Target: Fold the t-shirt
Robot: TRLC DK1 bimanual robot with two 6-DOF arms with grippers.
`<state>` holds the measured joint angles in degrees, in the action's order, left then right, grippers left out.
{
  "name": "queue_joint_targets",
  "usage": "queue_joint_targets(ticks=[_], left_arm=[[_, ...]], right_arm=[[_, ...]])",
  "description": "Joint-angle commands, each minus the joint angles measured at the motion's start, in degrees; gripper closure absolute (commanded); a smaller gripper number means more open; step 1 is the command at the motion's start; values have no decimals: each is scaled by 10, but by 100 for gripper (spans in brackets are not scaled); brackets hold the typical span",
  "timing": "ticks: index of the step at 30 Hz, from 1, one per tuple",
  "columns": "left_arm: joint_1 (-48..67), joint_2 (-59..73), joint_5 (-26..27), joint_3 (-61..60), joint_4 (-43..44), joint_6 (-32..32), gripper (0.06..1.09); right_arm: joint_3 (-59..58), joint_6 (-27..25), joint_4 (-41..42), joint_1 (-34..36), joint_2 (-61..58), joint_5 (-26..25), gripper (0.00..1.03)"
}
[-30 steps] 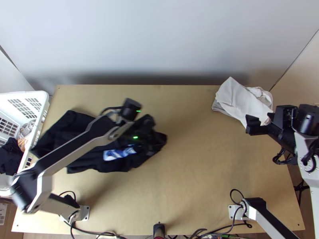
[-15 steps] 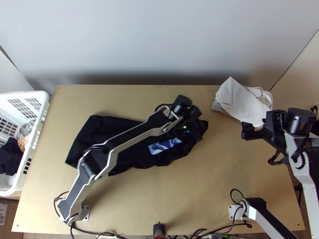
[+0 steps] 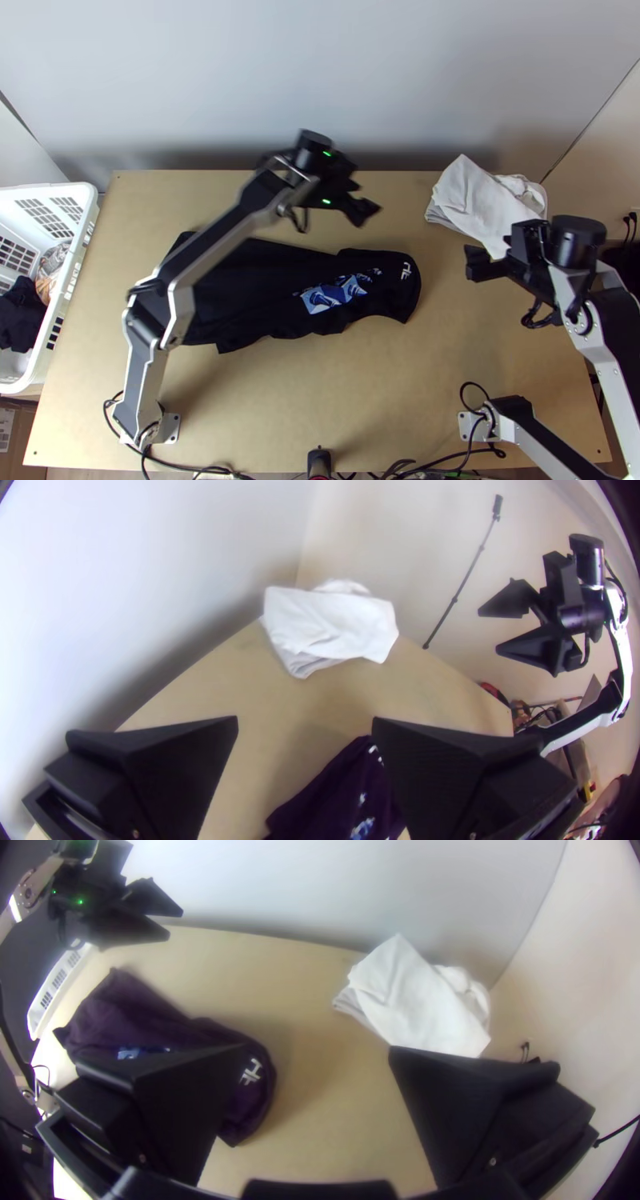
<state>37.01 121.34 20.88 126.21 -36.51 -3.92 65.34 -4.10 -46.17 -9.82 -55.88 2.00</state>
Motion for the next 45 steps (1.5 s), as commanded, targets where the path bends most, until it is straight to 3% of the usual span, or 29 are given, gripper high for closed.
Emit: queue_joint_targets(ticks=[1,4,8,12,16,32,45], left_arm=[[-108,-73,-3,-55,-138,-46,10],[-154,-154,-11,-206,-87,-92,10],[-177,-249,-98,-421,65,-173,10],[-196,-260,-98,-509,101,-177,10],[-212,-247,-114,-569,143,-176,10],[-290,-174,-158,-580,166,-232,10],[-333,-58,-174,-473,169,-261,10]], right_arm=[[34,46,-60,-59,-54,32,5],[36,52,-62,-106,-64,51,5],[25,57,-63,-157,-112,89,5],[8,59,-71,-161,-170,164,5],[-18,40,-74,-161,-222,179,5],[-54,33,-62,-140,-286,220,5],[-94,38,-76,-167,-205,220,5]])
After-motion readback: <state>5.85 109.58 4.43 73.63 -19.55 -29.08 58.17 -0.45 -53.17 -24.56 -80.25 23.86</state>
